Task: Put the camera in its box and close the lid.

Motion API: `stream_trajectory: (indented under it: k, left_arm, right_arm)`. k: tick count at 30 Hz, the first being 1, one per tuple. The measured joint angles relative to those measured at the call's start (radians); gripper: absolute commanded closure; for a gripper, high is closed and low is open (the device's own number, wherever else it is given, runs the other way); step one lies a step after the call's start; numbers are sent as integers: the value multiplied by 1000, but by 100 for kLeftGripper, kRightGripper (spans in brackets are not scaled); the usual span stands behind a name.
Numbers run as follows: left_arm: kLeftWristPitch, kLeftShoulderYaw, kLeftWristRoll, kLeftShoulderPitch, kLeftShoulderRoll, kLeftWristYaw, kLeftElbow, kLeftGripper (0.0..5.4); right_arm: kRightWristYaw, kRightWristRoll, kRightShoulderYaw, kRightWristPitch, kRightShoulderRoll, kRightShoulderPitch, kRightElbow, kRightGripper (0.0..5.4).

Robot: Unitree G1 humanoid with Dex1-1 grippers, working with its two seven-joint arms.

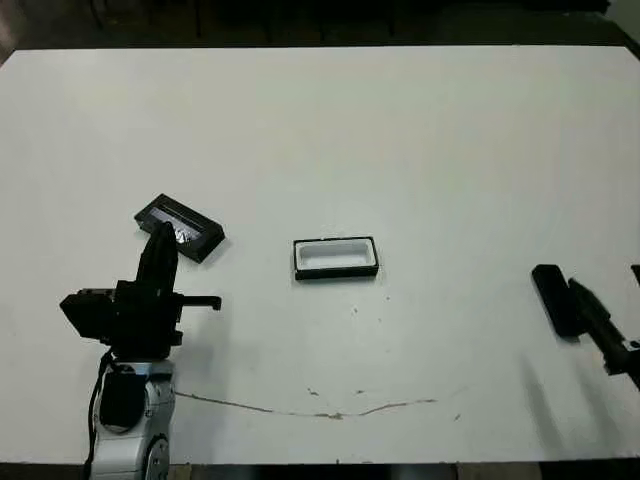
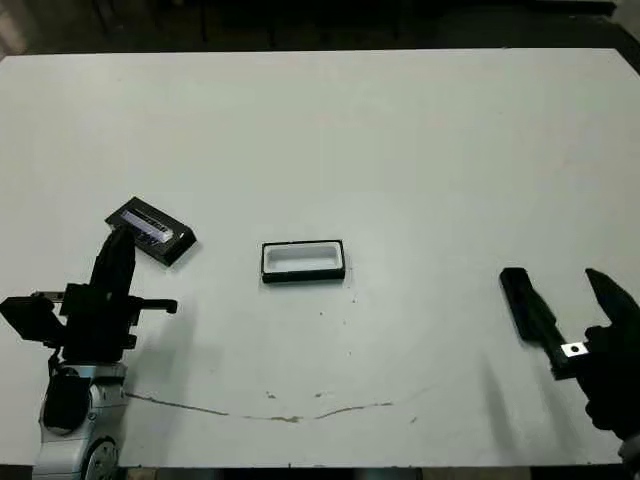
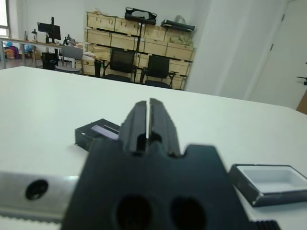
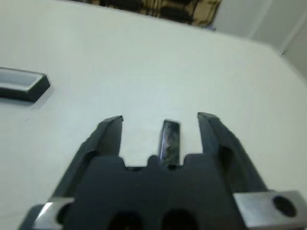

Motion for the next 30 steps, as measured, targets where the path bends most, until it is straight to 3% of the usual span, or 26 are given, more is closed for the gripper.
stream_trajectory:
  k: [3,9,30]
  left_arm:
    - [0,0,0,-1,0,0,1,540]
    - [-1,4,1,-4,1,-1,9,540]
    - [-11,6,1,-3,2,-13,23,540]
  right_arm:
    - [40,43,-11,6,-20,-17,57,111]
    - [61,50,-13,2,-32,-22,108,1]
    - [48,-10,72,-57,4,-17,217,1]
